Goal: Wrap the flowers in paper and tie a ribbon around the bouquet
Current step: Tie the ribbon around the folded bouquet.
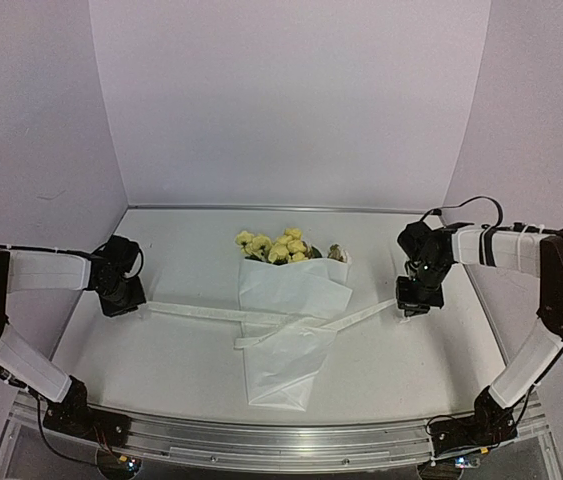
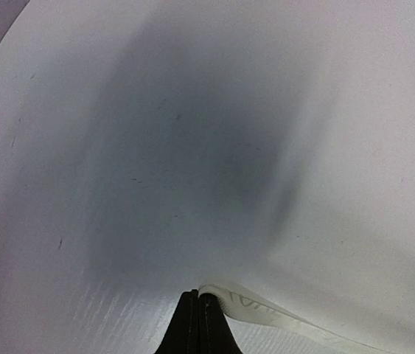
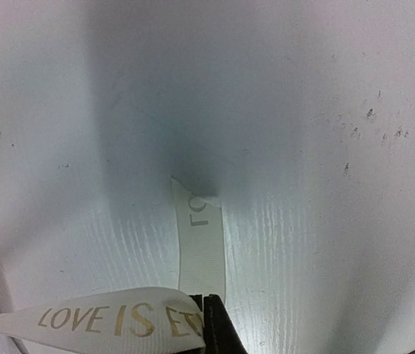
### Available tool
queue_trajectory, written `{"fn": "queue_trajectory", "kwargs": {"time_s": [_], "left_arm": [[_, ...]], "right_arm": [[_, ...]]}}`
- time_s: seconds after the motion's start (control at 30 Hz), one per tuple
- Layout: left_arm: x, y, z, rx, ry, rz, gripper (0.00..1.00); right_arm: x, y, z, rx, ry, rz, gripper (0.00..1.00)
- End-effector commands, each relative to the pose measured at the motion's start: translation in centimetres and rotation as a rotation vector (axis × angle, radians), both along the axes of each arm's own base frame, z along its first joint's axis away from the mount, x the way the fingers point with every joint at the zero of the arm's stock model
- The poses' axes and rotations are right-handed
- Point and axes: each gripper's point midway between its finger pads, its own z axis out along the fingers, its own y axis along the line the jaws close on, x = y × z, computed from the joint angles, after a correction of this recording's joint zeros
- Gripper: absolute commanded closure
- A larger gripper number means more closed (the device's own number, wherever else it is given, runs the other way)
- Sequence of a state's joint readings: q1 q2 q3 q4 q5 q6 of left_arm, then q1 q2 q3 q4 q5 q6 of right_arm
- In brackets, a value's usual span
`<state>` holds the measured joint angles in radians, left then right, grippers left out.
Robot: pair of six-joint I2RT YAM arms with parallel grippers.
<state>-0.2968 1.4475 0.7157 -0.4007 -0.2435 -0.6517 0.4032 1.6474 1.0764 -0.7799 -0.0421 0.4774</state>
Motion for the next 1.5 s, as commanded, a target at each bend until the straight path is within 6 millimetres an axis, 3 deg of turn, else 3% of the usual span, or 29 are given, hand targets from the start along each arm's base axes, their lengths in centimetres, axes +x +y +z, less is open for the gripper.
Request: {"fn": "queue_trajectory", "kwargs": {"time_s": [0.0,0.3,0.43,0.53,0.67,0.77,0.9,1.0,1.1,1.17,1.3,1.47], "left_arm": [[0.0,1.4,-0.7,-0.053,0.009,0.042,1.0],[0.4,1.3,-0.7,-0.084,0.01,0.03,1.0],[0.3,1.2,-0.7,-0.092,0.01,0.029,0.98],[0.1,1.2,-0.5,-0.099,0.004,0.041,0.84],[0.0,1.6,0.8,-0.089,-0.029,0.06,0.73],[0.3,2.2,3.0,-0.072,-0.084,0.071,0.37],[1.4,1.7,7.2,-0.078,-0.2,0.006,0.21],[2.7,-0.8,10.6,-0.136,-0.299,-0.147,0.18],[3.2,-4.5,12.6,-0.17,-0.348,-0.347,0.2],[2.6,-8.8,13.4,-0.137,-0.37,-0.551,0.21],[0.1,-15.9,11.8,-0.074,-0.349,-0.935,0.24],[-3.2,-22.0,9.2,0.052,-0.377,-1.353,0.25]], "right_arm": [[-1.3,-2.0,-0.5,-0.035,0.035,-0.063,1.0],[-3.3,-3.9,0.1,-0.094,0.121,-0.033,1.0],[-4.3,-3.3,0.5,-0.063,0.172,-0.003,0.9],[-5.1,-3.1,0.8,-0.046,0.208,0.022,0.77],[-5.8,-3.7,1.4,-0.07,0.207,0.046,0.59],[-5.9,-4.0,2.4,-0.073,0.171,0.062,0.47],[-5.3,-3.5,3.5,-0.06,0.112,0.127,0.39],[-4.4,-2.1,4.2,-0.036,0.038,0.217,0.36],[-3.5,0.2,4.7,-0.02,-0.053,0.349,0.33],[-3.4,1.9,4.8,-0.005,-0.092,0.436,0.33],[-3.1,4.5,4.7,0.054,-0.152,0.515,0.34],[-3.0,6.5,4.6,0.099,-0.226,0.575,0.33]]}}
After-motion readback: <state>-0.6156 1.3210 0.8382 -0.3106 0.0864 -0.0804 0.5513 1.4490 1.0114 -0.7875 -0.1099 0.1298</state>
